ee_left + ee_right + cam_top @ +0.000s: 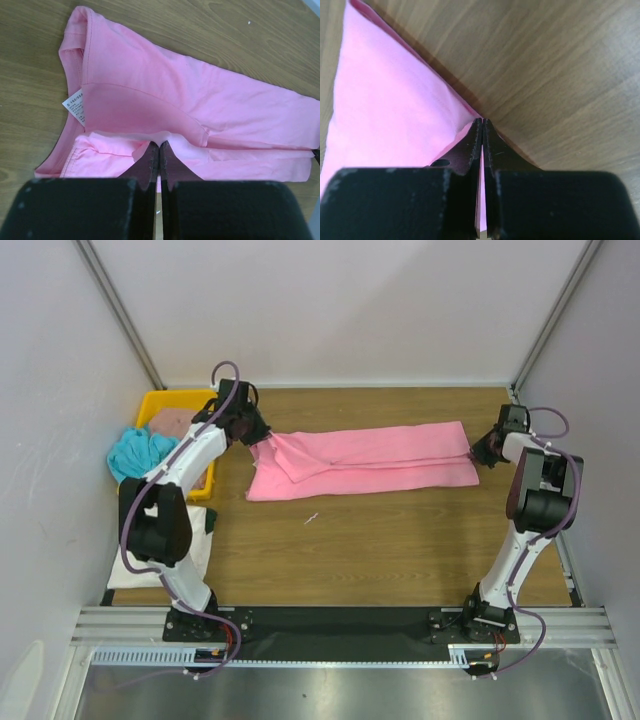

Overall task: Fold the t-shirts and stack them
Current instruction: Fold the tshirt

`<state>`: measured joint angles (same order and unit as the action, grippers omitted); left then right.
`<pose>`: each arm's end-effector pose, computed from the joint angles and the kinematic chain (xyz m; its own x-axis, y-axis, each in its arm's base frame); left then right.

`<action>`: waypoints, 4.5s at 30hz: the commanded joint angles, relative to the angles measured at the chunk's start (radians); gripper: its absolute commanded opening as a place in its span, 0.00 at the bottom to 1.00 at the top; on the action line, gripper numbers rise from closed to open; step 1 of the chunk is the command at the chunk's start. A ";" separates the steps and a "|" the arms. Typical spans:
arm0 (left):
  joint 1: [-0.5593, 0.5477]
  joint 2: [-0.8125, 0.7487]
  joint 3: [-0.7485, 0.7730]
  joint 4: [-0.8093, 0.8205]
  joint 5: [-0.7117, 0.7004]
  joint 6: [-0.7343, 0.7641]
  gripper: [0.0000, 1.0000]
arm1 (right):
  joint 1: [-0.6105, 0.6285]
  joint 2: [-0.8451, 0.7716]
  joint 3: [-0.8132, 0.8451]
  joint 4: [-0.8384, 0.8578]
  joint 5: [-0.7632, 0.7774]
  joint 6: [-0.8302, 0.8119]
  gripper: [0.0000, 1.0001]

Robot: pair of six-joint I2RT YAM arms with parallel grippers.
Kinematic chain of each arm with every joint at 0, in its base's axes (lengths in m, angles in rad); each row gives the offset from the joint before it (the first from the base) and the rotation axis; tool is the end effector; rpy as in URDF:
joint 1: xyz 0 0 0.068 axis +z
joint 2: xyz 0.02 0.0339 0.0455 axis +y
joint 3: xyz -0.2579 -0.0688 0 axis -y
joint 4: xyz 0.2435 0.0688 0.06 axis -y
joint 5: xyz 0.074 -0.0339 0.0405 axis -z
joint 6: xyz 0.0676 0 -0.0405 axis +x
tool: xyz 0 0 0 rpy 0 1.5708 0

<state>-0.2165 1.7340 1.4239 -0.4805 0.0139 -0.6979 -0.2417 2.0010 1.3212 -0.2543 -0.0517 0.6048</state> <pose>0.4019 -0.0894 0.2502 -0.6760 -0.5092 -0.5326 -0.2742 0.8447 -0.4596 0.4269 -0.1016 0.1277 -0.5233 0.7138 -0.4655 0.6160 0.6943 0.3722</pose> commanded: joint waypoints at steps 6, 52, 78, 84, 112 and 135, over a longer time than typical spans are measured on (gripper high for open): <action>0.009 0.055 0.073 0.065 0.001 0.012 0.00 | 0.007 0.045 0.110 0.036 -0.016 -0.033 0.00; 0.065 -0.218 -0.307 0.206 0.084 -0.020 0.84 | 0.769 0.108 0.434 -0.043 -0.232 0.156 0.65; 0.063 -0.151 -0.553 0.405 0.230 -0.095 0.83 | 0.932 0.202 0.338 0.067 -0.102 0.421 0.61; 0.063 -0.105 -0.563 0.430 0.219 -0.106 0.82 | 0.932 0.237 0.372 0.069 -0.105 0.424 0.45; 0.063 -0.024 -0.560 0.370 0.121 -0.092 0.79 | 0.727 0.337 0.464 0.210 -0.134 0.566 0.15; 0.063 -0.025 -0.566 0.381 0.126 -0.089 0.79 | 0.832 0.257 0.481 0.210 -0.355 0.365 0.71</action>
<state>-0.1513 1.6760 0.8700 -0.0822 0.1864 -0.7963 0.5594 2.3077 1.7947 -0.0750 -0.3519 0.9756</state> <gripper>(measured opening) 0.790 0.700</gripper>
